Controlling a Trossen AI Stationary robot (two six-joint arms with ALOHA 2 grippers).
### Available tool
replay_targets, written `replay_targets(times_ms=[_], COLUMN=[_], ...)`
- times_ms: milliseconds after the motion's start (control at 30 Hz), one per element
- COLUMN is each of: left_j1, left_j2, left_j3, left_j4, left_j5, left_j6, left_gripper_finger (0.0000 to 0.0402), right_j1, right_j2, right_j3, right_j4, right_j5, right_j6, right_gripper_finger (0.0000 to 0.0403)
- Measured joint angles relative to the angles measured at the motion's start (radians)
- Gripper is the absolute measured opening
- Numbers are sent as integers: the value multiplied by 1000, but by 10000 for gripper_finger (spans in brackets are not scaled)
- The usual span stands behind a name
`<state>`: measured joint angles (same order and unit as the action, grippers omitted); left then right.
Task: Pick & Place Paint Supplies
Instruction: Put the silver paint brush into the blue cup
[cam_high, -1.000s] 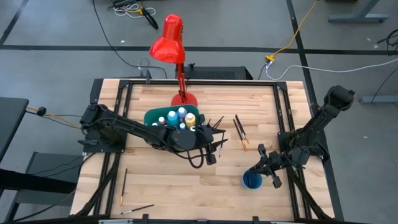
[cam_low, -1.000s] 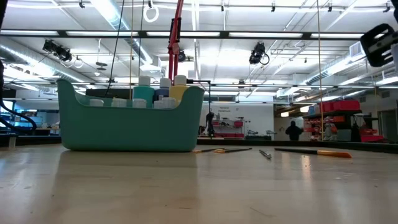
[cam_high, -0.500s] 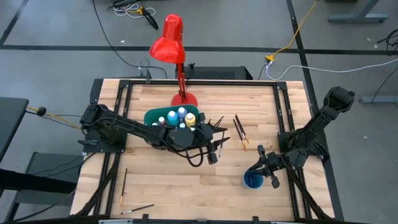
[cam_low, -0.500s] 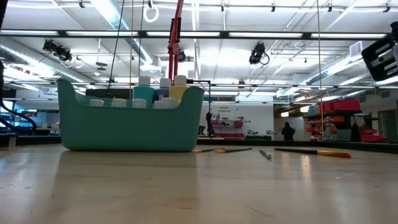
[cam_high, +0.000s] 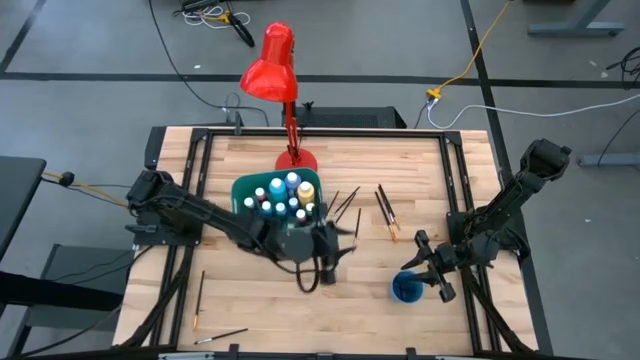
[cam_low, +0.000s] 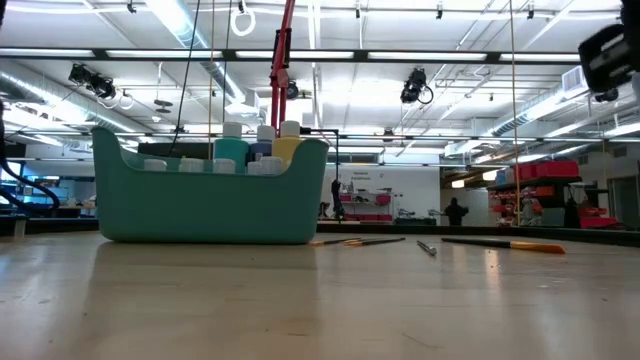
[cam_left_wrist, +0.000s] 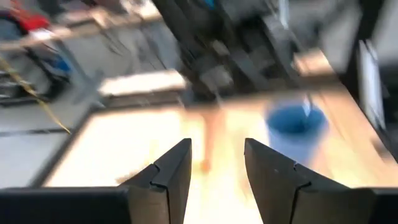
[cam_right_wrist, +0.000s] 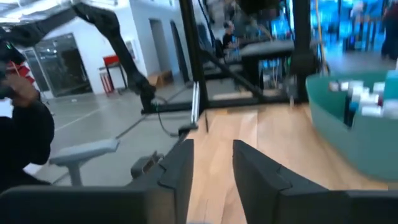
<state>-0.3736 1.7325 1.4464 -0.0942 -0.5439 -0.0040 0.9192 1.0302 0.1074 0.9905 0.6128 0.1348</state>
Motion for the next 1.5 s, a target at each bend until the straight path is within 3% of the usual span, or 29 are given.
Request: replay_targets(times_ms=[200, 533, 767, 1033, 1133, 1267, 1367, 1500], left_j1=[-105, -265, -359, -484, -539, -598, -616, -636], left_j2=[1, 2, 3, 20, 24, 60, 113, 197], left_j3=[0, 0, -10, -146, -177, -184, -176, -180], left_j4=[-305, -392, -659, -592, -592, -578, -518, -558], left_j5=[135, 267, 399, 641, 723, 724, 833, 938], left_j6=[-104, -825, -1205, -1536, -1599, -1608, -1570, -1509], left_gripper_finger=[153, 153, 153, 153, 153, 153, 153, 144], right_j1=[-4, -80, -133, -171, -186, -205, -222, -239], right_j2=[0, 0, 0, 0, 0, -1, 0, 0], right_j3=[0, 0, 0, 0, 0, 1, 1, 1], right_j4=[80, 216, 208, 201, 198, 184, 152, 124], right_j5=[0, 0, -3, -90, -146, -160, -159, -160], right_j6=[-141, -364, -440, -548, -586, -588, -554, -536], right_gripper_finger=[168, 208, 208, 208, 208, 208, 208, 208])
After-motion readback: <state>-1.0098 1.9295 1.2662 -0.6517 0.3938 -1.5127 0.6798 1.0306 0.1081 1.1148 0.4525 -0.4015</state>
